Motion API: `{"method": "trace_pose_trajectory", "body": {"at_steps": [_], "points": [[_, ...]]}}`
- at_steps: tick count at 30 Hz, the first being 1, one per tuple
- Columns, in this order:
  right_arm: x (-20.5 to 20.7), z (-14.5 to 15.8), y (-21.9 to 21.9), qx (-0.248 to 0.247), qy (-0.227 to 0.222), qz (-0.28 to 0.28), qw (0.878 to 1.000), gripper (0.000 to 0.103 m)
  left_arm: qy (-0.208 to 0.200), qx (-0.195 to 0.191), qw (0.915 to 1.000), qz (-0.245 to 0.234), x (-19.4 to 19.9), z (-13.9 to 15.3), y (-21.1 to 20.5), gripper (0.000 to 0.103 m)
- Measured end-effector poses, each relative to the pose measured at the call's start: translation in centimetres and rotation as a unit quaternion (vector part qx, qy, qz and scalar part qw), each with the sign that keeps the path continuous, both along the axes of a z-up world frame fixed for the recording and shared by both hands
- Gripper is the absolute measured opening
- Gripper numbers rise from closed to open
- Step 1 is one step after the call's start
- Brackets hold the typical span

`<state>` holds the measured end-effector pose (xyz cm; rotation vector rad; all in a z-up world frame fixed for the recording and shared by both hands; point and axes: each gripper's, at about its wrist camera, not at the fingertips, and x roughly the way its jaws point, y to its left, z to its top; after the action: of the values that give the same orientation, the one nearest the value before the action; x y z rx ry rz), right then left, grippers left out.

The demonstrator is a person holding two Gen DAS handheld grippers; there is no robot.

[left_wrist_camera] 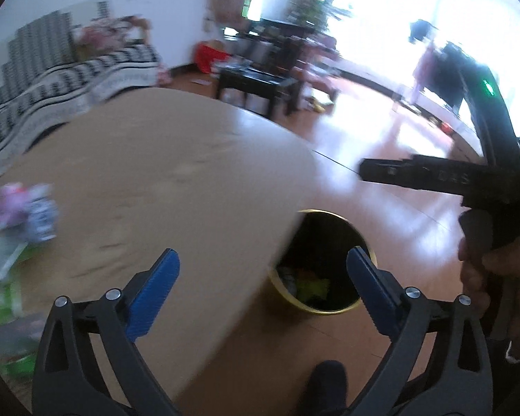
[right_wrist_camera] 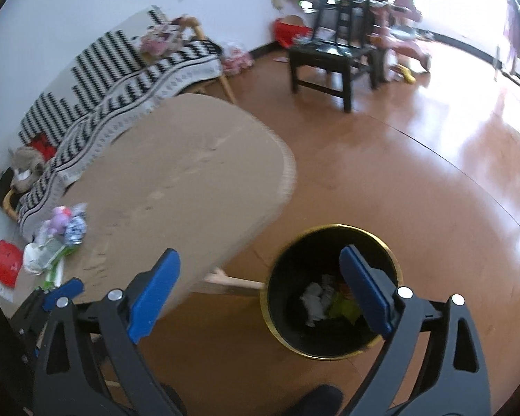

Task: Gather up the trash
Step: 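Move both tools back over the remaining trash on the table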

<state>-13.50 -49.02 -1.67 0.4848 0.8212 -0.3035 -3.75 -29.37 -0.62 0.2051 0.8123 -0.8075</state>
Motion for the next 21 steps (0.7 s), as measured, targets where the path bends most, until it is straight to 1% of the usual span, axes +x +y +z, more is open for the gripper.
{"method": "trace_pose_trajectory", "body": {"at_steps": [4,6,8,11,14,16,17,18,21], "points": [[3.7,1.5,5.2,0.006,-0.012,0.055,0.998,0.091,0.004,-0.006,0.9976,0.069,2.4,1.0,7.0,0.095],[5.8,2.1,8.7,0.007,-0.015,0.089,0.996,0.091,0.002,-0.005,0.9935,0.114,3.5,1.5,11.5,0.095],[7.6,2.5,11.8,0.009,-0.016,0.122,0.992,0.091,-0.002,-0.002,0.9890,0.148,4.3,1.9,15.1,0.095],[10.3,2.5,16.8,0.025,-0.016,0.172,0.985,0.090,-0.002,0.005,0.9818,0.190,4.8,1.5,20.4,0.095],[12.8,2.0,21.5,0.040,-0.009,0.211,0.977,0.091,0.006,0.014,0.9777,0.209,4.9,0.8,23.8,0.095],[14.1,1.6,23.5,0.045,-0.005,0.226,0.973,0.091,0.008,0.020,0.9750,0.221,4.7,0.3,25.8,0.095],[14.8,1.5,24.5,0.048,-0.005,0.232,0.971,0.091,0.010,0.019,0.9740,0.225,4.5,0.2,26.6,0.095],[15.7,1.2,25.7,0.051,-0.003,0.239,0.970,0.091,0.014,0.015,0.9738,0.226,5.1,0.0,27.5,0.095],[17.3,0.4,28.0,0.057,0.005,0.252,0.966,0.091,0.025,0.010,0.9736,0.227,4.7,-0.9,28.5,0.095]]}}
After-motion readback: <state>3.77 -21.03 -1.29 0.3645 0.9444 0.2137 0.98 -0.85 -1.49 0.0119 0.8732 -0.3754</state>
